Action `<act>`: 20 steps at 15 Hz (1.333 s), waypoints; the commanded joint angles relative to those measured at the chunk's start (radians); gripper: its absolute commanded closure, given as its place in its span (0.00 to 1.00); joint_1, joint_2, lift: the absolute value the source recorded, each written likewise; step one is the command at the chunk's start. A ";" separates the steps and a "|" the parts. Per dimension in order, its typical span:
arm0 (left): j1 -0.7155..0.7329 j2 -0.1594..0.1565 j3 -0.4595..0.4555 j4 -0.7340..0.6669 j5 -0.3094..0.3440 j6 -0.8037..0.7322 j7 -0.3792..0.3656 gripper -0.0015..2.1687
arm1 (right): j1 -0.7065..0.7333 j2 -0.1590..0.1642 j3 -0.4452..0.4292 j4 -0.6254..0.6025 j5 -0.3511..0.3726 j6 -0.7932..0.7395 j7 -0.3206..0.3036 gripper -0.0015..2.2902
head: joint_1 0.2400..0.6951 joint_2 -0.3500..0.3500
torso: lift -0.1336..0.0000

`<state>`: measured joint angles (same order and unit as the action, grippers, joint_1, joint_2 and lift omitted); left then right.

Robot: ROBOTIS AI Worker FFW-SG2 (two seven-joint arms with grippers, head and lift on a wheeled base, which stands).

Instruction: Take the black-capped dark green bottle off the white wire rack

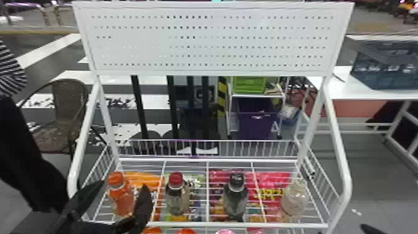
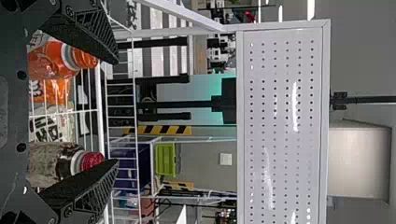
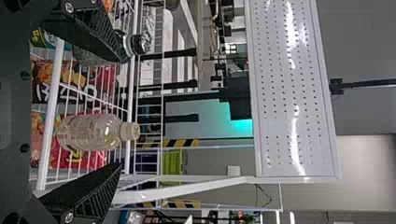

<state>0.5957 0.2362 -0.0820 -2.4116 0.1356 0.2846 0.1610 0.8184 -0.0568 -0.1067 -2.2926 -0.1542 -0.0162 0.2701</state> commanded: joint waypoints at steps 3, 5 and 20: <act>0.001 0.002 -0.001 -0.004 -0.001 0.009 -0.001 0.07 | -0.139 -0.003 0.200 0.259 0.094 -0.126 -0.120 0.04 | 0.57 0.50 | 1.00; 0.001 0.003 -0.001 -0.006 -0.001 0.015 -0.001 0.07 | -0.213 -0.008 0.277 0.381 0.113 -0.202 -0.193 0.04 | 0.57 0.50 | 1.00; -0.014 0.009 0.011 0.017 0.001 0.018 -0.003 0.07 | -0.665 0.022 0.470 0.779 0.147 -0.129 -0.445 0.05 | 0.57 0.50 | 1.00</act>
<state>0.5876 0.2445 -0.0708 -2.4014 0.1351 0.3031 0.1579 0.1836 -0.0382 0.3634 -1.5454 -0.0002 -0.1538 -0.1759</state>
